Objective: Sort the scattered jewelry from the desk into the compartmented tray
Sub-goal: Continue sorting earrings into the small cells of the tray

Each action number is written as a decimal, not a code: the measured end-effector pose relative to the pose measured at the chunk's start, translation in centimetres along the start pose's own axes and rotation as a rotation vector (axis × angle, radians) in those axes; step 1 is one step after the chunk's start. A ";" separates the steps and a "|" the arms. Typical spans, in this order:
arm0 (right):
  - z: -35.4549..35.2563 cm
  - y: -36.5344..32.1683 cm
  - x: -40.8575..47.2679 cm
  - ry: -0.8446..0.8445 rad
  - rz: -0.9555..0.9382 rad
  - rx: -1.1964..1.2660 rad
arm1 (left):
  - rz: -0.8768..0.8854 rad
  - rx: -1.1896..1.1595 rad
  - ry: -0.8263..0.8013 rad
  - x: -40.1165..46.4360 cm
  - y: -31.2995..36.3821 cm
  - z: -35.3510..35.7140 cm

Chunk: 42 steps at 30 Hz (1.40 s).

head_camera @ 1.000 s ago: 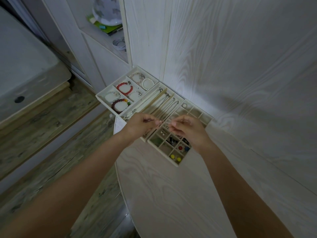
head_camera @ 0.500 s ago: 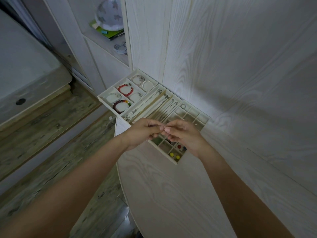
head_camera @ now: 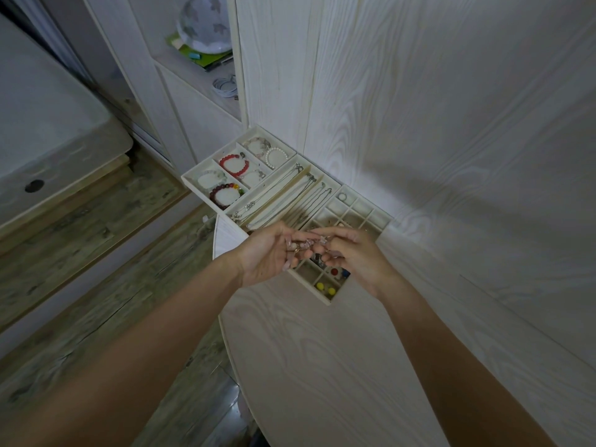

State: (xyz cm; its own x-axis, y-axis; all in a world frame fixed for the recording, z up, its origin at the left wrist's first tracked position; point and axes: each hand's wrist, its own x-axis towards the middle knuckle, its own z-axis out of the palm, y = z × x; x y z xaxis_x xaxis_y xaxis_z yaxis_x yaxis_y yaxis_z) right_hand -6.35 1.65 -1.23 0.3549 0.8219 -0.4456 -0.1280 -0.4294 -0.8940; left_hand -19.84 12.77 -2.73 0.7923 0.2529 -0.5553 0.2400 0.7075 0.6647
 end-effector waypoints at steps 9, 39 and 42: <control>-0.2 0.3 -0.2 0.091 -0.051 0.082 | 0.069 0.219 0.060 0.3 0.0 0.2; 0.3 1.3 0.9 0.054 -0.275 -0.370 | 0.005 -0.120 -0.030 -0.7 -0.7 0.0; 0.0 1.6 0.6 0.044 -0.312 -0.417 | 0.000 -0.102 -0.030 -0.7 -0.7 0.1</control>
State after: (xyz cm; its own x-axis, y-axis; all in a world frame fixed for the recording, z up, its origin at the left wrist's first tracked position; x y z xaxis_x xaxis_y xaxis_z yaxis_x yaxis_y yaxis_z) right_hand -6.37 1.51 -2.92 0.3571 0.9219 -0.1503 0.3667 -0.2864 -0.8852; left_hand -20.48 12.06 -2.73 0.8089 0.2343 -0.5393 0.1830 0.7713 0.6096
